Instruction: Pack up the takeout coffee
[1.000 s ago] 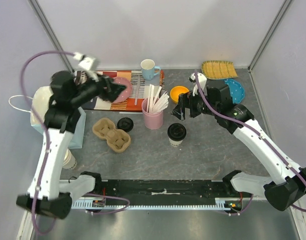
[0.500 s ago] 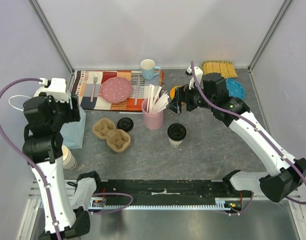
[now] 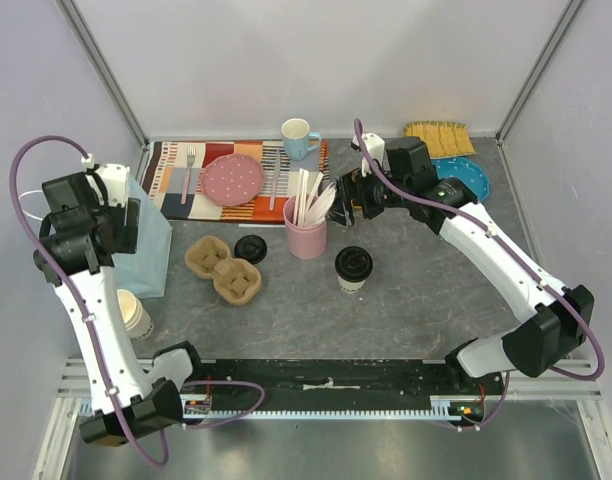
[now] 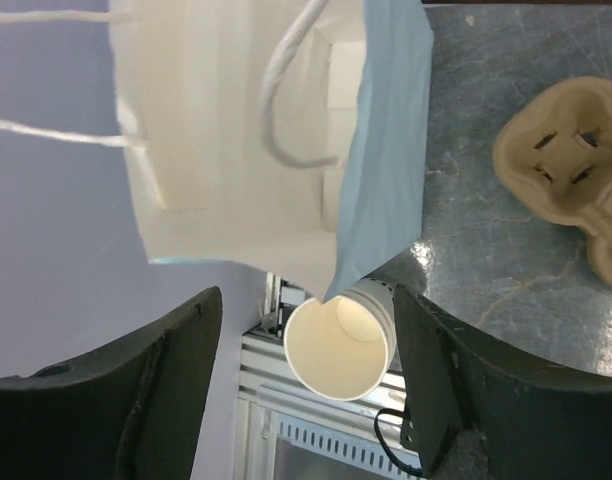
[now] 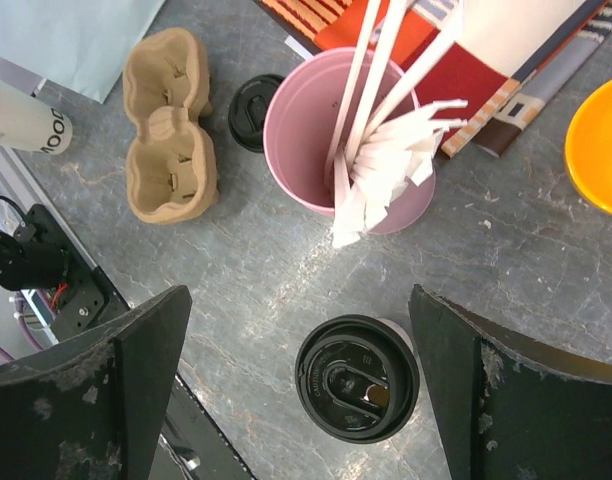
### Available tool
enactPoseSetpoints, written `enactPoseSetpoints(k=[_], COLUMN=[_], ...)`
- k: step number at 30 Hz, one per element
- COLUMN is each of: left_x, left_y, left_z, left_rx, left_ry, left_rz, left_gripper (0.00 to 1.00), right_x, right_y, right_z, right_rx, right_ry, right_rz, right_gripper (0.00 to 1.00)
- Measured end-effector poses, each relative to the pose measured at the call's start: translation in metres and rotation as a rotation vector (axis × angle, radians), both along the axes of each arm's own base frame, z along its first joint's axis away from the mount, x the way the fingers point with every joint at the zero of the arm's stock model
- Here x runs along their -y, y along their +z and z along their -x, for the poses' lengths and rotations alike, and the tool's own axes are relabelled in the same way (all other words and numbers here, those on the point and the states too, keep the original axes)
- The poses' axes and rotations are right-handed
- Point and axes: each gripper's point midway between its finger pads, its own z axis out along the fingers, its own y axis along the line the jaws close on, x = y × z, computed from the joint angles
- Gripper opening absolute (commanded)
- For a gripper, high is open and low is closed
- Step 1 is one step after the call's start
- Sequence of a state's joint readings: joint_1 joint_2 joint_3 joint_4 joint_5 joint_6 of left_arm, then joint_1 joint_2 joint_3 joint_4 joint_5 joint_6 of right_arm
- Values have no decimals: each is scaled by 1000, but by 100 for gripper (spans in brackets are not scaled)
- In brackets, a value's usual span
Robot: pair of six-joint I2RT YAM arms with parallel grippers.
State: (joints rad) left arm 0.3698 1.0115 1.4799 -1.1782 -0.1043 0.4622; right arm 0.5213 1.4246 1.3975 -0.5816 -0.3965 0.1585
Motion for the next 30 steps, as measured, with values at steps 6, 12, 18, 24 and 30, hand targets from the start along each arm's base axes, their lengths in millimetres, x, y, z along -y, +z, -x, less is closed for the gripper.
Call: enactPoseSetpoints(k=[6,12,18,24,30], left_x=[0,-6,-4,0,7], left_y=[-30,-56,-53,-27,30], left_z=[-28,-42,-44,-40,-38], left_rx=[-101,-161,-148,-100,60], left_ry=[-40,-37,-49,-62,-100], left_rz=[85,107,111,102,48], left_gripper=[63,33,2,2,2], right_x=[-2,0,1,1,2], right_y=[22,23,21,20,24], right_z=[-2,-3,-2,0,3], right_rx=[30,25,11,-1,5], right_ry=[6,-12,-30,-38,-37], right_rz=[-20,-11,-9,-6,-12], right_gripper=[98,98,98,98,99])
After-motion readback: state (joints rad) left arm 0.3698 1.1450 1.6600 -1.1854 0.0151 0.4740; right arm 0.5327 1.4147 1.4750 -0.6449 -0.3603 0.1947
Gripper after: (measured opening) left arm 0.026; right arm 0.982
